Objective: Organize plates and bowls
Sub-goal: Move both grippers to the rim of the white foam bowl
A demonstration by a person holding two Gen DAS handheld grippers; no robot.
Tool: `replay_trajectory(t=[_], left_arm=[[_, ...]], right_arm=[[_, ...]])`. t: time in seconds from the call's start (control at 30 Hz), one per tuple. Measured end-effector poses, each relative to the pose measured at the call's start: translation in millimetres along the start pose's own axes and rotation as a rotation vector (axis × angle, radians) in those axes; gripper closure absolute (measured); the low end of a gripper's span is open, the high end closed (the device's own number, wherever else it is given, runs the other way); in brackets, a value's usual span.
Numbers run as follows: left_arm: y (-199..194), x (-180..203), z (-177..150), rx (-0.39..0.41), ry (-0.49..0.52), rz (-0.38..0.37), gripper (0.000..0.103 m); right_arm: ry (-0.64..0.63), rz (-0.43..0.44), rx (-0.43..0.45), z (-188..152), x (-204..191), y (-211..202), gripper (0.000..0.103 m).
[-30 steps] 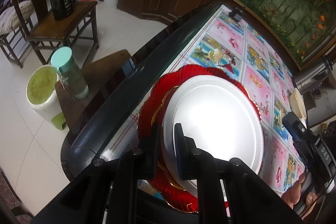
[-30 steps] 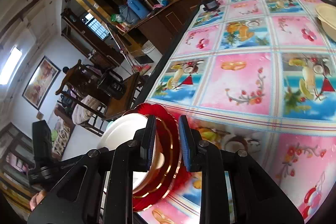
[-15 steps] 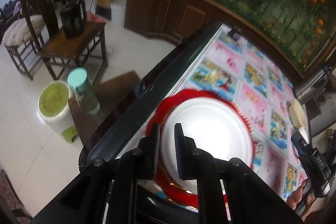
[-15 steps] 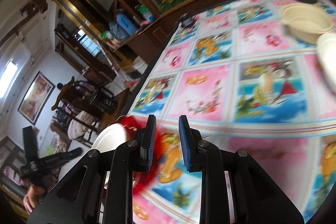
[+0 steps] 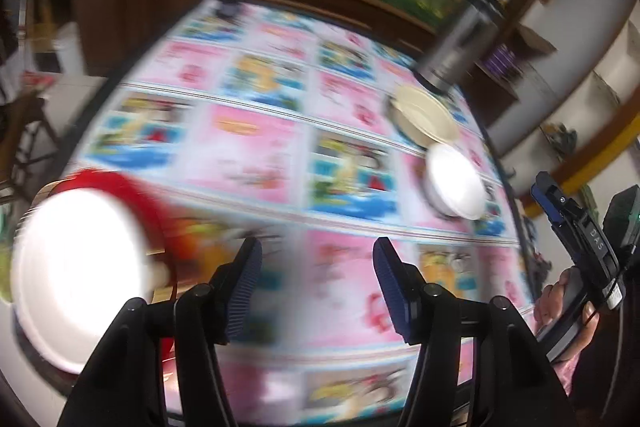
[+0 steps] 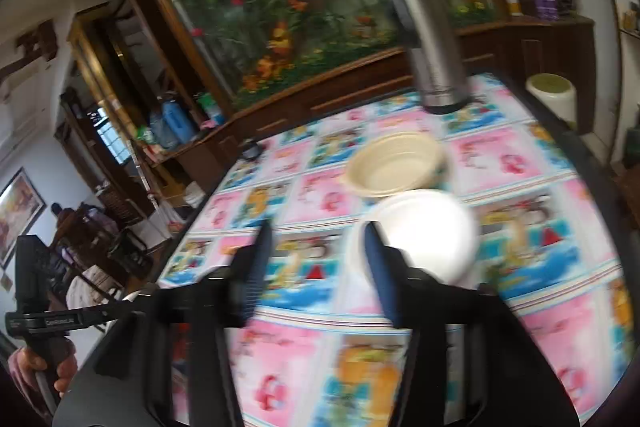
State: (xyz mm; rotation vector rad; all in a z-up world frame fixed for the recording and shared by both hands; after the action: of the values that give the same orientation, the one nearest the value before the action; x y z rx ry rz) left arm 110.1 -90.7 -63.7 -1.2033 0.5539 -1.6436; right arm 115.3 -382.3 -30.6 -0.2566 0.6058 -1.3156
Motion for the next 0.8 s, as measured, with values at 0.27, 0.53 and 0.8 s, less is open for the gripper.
replay_trajectory(t=[0.27,0.53,0.8], left_arm=[[74,85,19,-0.077,-0.008,-0.006,0.041],[127,118,28,-0.110,-0.020,0.068,0.040],[155,132,30,-0.109,-0.076,0.052,0.040]], right_arm=[[0.199,0.077,-0.092,8,85,24,0.052],[0.334,0.115,-0.184,-17,131,72,0.052],[0.464,0.232,-0.283,-49,135,91,0.052]])
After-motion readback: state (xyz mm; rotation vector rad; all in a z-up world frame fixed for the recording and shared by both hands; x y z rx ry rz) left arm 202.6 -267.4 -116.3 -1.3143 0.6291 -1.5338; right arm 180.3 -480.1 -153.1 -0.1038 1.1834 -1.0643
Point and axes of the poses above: each gripper's, at about its wrist camera, not at the fingertips, and y roughly the way its jaws point, x to its right, z to its top, the point moved 9 cm from there along y, roughly the way its jaws point, and after that the axes turned 14 degrees about -y, right-handed, at the moved point
